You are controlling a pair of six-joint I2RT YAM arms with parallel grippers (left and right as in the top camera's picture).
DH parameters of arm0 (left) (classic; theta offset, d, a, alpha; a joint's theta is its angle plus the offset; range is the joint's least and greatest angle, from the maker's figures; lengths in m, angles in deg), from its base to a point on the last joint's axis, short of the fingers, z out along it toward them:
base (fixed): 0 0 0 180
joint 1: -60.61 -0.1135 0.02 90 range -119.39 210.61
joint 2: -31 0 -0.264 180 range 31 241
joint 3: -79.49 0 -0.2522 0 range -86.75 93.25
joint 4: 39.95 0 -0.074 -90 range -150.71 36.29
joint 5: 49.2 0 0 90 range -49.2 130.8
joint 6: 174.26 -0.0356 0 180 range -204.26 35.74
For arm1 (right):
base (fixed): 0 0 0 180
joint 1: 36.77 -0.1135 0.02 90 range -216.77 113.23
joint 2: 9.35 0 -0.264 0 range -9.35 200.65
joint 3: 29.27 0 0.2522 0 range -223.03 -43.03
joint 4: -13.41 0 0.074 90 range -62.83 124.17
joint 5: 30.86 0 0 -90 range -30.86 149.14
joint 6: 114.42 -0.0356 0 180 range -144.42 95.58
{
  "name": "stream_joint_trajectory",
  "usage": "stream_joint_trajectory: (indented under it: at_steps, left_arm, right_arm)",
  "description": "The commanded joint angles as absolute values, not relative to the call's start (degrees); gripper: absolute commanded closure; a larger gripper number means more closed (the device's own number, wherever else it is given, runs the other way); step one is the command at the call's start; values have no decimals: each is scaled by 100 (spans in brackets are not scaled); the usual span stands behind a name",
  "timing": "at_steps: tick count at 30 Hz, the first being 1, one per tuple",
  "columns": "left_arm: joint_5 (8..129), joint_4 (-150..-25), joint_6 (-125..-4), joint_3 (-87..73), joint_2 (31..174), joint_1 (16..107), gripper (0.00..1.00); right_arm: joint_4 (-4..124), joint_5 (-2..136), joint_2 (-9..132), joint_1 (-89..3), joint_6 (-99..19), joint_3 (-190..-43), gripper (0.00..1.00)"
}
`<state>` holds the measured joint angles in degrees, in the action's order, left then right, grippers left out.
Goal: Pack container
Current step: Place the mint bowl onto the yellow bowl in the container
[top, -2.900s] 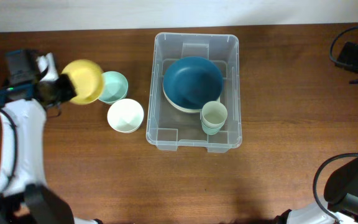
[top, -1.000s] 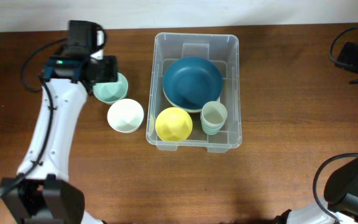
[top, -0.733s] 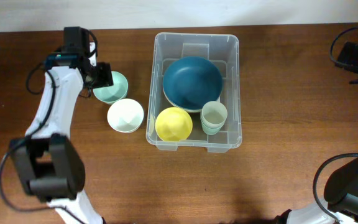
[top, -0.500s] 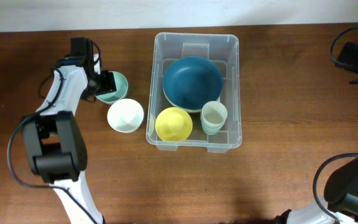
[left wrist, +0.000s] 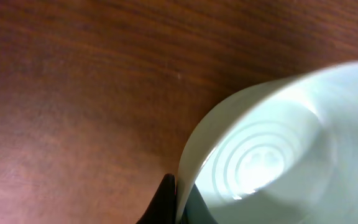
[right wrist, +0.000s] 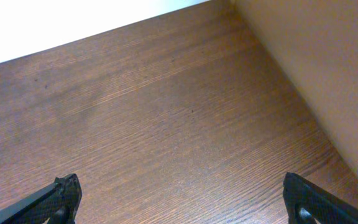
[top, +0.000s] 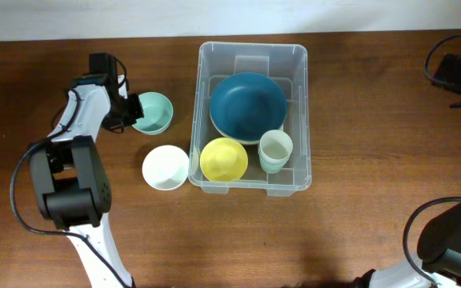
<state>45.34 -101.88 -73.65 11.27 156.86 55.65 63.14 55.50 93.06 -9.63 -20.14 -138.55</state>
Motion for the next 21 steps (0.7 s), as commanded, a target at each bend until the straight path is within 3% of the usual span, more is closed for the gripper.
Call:
stream_joint_trajectory:
  at_steps: [1, 10, 15, 21]
  left_arm:
    - [4599, -10430, -7321, 1593, 14808, 5638, 99]
    - [4595, -10898, -7708, 1711, 13061, 6844, 99]
    - [4593, -11527, -7704, 1702, 12945, 7679, 99]
    - [4597, -12382, -7702, 1695, 13042, 8059, 99]
  right_arm:
    - [6303, 5478, 9326, -937, -2080, -13884, 1]
    - [6303, 5478, 9326, -937, -2080, -13884, 1]
    - [6303, 5478, 9326, -937, -2080, -13884, 1]
    - [6303, 5478, 9326, -937, -2080, -13884, 1]
